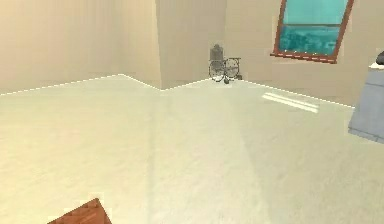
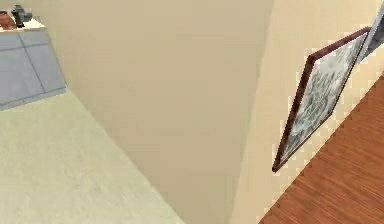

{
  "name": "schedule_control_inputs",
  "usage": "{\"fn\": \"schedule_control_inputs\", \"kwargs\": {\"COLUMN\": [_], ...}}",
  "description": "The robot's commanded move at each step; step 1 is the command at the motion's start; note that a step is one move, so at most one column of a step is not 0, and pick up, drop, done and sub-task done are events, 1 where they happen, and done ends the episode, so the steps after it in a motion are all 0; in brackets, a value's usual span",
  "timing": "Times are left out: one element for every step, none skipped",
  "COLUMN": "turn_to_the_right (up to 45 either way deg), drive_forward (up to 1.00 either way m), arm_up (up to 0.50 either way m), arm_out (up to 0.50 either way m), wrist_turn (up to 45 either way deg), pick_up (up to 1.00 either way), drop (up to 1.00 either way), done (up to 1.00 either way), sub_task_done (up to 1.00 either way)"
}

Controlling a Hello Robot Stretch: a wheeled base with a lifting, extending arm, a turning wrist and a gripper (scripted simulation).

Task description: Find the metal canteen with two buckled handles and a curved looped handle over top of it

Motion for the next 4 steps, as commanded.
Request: {"fn": "schedule_control_inputs", "kwargs": {"turn_to_the_right": [27.0, 3.0, 0.0, 0.0], "drive_forward": [0.00, 0.00, 1.00, 1.00], "arm_up": [0.00, 0.00, 0.00, 0.00], "arm_out": [0.00, 0.00, 0.00, 0.00], "wrist_turn": [0.0, 0.0, 0.0, 0.0], "pick_up": [0.00, 0.00, 0.00, 0.00], "drop": [0.00, 0.00, 0.00, 0.00], "done": [0.00, 0.00, 0.00, 0.00], "sub_task_done": [0.00, 0.00, 0.00, 0.00]}}
